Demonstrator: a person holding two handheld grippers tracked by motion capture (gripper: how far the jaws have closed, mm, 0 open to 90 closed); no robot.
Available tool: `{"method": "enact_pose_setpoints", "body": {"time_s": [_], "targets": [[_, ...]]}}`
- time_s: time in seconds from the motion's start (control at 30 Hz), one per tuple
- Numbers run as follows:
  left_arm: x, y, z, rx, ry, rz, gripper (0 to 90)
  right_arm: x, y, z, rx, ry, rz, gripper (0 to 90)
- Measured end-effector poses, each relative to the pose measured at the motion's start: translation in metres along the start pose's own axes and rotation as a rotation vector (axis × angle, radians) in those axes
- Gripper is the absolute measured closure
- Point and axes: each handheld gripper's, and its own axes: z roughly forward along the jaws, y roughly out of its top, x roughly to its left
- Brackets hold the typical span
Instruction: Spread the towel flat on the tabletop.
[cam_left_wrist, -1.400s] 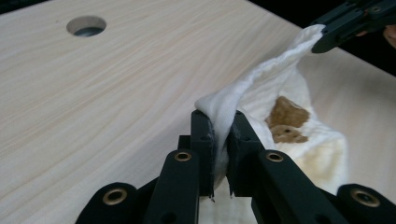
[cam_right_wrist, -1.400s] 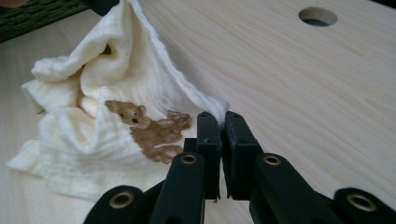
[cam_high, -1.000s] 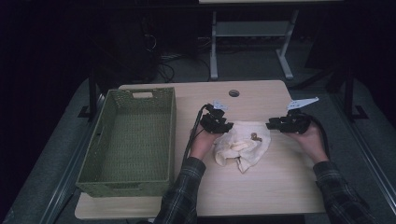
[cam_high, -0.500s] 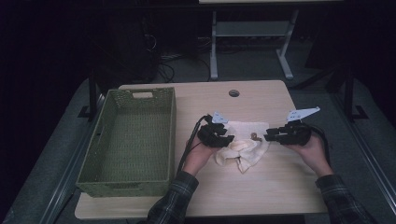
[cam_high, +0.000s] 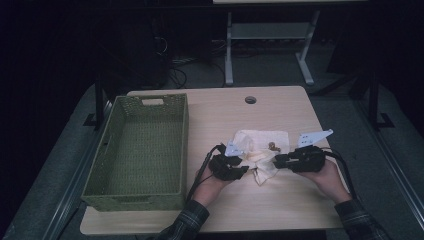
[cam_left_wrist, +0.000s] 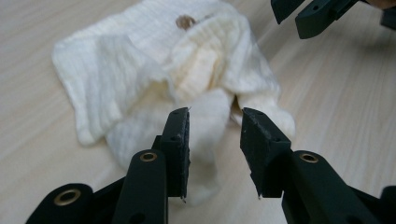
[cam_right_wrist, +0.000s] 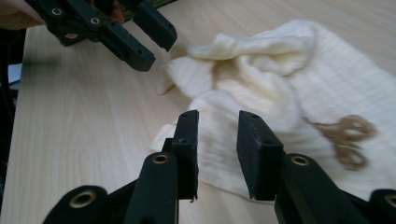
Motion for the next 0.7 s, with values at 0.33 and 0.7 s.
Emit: {"method": "enact_pose_setpoints", "body": {"time_s": [0.33, 0.7], "targets": [[-0.001, -0.012, 0.01, 0.05, 0.013, -0.002, 61.2, 0.029, -0.005, 0.029, 0.05, 0.043, -0.049, 69.8], [0.005, -0.015, 0.022, 0.082, 0.009, -0.018, 65.4, 0.03, -0.009, 0.05, 0.104, 0.023, -0.056, 63.2]]}}
